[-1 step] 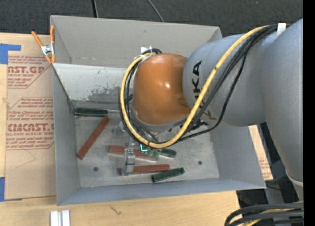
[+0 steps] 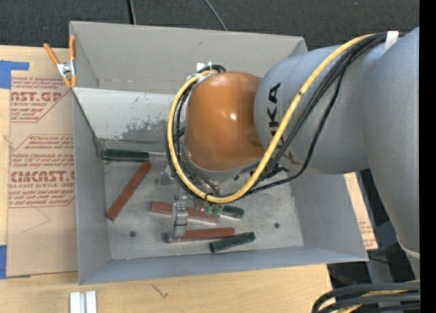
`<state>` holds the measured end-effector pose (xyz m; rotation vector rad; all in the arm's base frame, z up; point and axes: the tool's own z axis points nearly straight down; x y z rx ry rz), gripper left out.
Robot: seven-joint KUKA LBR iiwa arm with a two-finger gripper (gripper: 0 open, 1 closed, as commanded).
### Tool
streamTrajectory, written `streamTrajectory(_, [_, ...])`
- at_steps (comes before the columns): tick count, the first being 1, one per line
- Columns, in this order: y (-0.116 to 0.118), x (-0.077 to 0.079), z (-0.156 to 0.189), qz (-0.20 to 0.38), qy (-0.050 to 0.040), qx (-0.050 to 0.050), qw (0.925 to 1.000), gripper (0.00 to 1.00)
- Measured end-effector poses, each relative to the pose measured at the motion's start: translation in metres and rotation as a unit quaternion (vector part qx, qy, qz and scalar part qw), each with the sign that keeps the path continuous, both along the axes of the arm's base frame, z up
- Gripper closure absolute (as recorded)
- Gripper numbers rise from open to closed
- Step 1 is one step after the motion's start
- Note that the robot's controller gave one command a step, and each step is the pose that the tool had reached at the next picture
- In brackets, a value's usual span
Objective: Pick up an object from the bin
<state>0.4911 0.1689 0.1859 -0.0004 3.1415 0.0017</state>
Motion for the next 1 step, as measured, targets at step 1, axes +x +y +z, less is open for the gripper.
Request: streamTrajectory(1, [-0.0563, 0.0035, -0.0845, 0.045, -0.0021, 0.000, 0.9990, 0.00])
